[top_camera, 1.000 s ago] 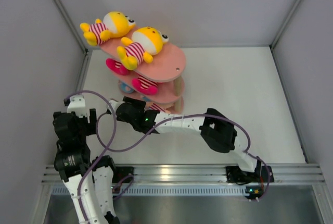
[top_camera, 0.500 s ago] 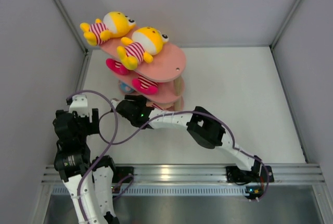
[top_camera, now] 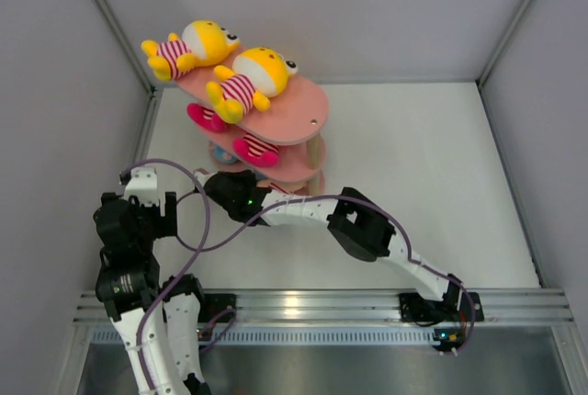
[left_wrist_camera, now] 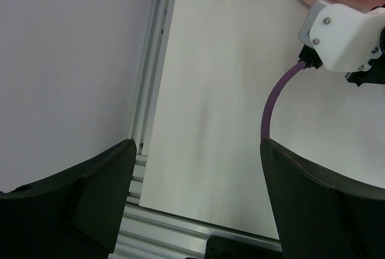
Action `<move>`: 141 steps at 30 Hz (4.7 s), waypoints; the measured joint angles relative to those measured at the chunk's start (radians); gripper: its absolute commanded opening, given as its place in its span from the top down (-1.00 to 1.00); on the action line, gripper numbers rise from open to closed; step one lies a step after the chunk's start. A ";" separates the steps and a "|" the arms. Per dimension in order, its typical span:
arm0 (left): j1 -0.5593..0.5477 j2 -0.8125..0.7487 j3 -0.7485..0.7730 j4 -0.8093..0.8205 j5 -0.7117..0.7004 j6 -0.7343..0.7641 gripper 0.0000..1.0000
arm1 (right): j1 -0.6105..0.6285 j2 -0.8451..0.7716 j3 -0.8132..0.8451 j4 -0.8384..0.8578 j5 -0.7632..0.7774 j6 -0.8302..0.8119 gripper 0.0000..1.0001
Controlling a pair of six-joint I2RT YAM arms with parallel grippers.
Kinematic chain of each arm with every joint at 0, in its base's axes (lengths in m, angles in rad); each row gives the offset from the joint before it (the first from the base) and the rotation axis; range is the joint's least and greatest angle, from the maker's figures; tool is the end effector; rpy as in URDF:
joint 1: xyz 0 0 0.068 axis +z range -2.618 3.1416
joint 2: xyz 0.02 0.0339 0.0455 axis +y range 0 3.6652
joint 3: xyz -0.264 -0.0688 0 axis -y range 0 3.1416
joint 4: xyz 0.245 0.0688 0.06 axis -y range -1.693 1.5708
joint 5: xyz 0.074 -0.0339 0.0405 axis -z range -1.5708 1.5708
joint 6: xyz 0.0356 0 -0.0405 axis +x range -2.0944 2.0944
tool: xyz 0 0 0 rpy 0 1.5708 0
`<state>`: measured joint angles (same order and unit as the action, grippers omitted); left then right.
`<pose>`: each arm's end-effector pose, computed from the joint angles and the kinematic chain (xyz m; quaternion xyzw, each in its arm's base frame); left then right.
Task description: Place and organize the stuffed toys onto the shelf
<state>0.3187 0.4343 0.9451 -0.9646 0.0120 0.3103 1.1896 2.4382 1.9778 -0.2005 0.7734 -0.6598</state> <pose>0.0603 0.0195 0.3487 -0.0004 0.8480 0.1591 0.5055 0.2262 0.4976 0.1681 -0.5645 0.6332 -0.2204 0.4815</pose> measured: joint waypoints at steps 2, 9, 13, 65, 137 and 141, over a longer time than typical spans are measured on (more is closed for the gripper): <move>0.000 0.000 0.000 0.000 0.003 0.002 -0.79 | -0.003 0.000 0.000 0.024 -0.005 0.001 1.00; -0.002 0.000 0.001 0.000 0.007 0.008 -0.79 | -0.011 0.004 0.008 0.096 -0.024 0.005 1.00; -0.011 0.000 0.002 0.000 0.006 0.014 -0.79 | -0.015 0.025 0.041 0.127 -0.028 0.005 1.00; -0.039 -0.116 -0.014 -0.174 0.174 0.002 -0.83 | 0.187 -0.410 -0.551 0.061 -0.070 0.444 0.24; -0.031 -0.086 0.122 -0.156 0.476 0.206 -0.97 | 0.081 -0.477 -0.723 0.152 -0.093 0.499 0.53; -0.031 -0.052 0.127 -0.157 0.511 0.245 -0.96 | 0.076 -0.477 -0.723 0.151 -0.093 0.508 0.53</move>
<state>0.2882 0.3820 1.0721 -1.1217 0.5232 0.5556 1.2652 1.9614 1.2549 -0.0498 0.6804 -0.1516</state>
